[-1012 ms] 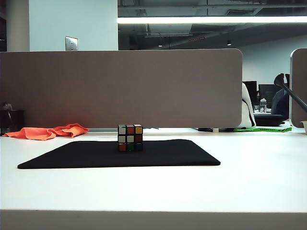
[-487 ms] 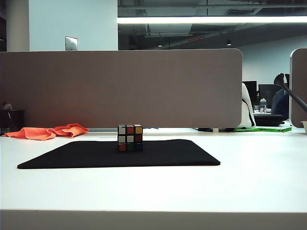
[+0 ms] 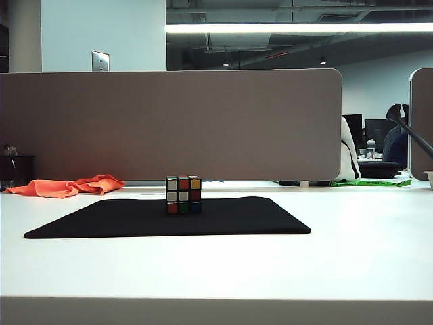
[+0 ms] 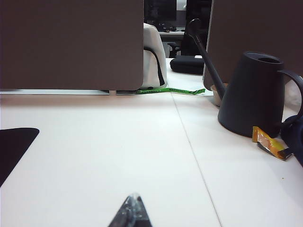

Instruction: Pick up the cube on the right side of the mouse pad, then place it in the center of the mouse pad.

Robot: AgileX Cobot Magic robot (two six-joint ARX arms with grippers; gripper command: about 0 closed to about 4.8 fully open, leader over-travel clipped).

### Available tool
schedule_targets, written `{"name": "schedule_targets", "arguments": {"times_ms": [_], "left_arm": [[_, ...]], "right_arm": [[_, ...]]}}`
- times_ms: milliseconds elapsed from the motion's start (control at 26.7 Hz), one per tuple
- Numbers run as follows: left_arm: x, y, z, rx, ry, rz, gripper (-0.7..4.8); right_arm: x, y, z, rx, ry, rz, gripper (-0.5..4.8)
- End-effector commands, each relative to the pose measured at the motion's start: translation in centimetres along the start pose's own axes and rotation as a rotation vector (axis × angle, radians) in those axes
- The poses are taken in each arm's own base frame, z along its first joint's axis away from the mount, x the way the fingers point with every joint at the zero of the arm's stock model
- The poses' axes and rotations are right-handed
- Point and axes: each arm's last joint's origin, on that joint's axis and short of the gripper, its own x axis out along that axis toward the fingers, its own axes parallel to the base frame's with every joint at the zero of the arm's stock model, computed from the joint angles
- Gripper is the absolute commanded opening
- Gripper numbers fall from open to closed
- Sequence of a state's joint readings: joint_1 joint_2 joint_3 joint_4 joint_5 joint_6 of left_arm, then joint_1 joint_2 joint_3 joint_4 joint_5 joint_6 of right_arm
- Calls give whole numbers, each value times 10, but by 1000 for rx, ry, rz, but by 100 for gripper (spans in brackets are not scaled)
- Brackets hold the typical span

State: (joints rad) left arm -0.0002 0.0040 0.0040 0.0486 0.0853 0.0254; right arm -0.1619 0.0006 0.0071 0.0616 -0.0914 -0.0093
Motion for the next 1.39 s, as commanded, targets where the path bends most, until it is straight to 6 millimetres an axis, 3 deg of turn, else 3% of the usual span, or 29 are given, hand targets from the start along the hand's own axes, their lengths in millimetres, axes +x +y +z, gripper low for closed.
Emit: {"name": "schedule_targets", "arguments": {"times_ms": [37,375,562,975,1387], "left_arm": [[0,0,3,-17,-18,3,-6],[0,0,2,-21,-15,3,-6],[0,0,2,-25,-15,2,-6],[0,0,2,-25,-15,2,-6],[0,0,3,-59,-23,-9,-6]], "right_arm": [[0,0,0,-11,-4,1,-1],[0,3,-2,37,15,65,-1],[0,15,-1,47,15,181,-1],[0,16,-1,-54,2,99,-1],[0,11,0,-19,2,50,-1]]}}
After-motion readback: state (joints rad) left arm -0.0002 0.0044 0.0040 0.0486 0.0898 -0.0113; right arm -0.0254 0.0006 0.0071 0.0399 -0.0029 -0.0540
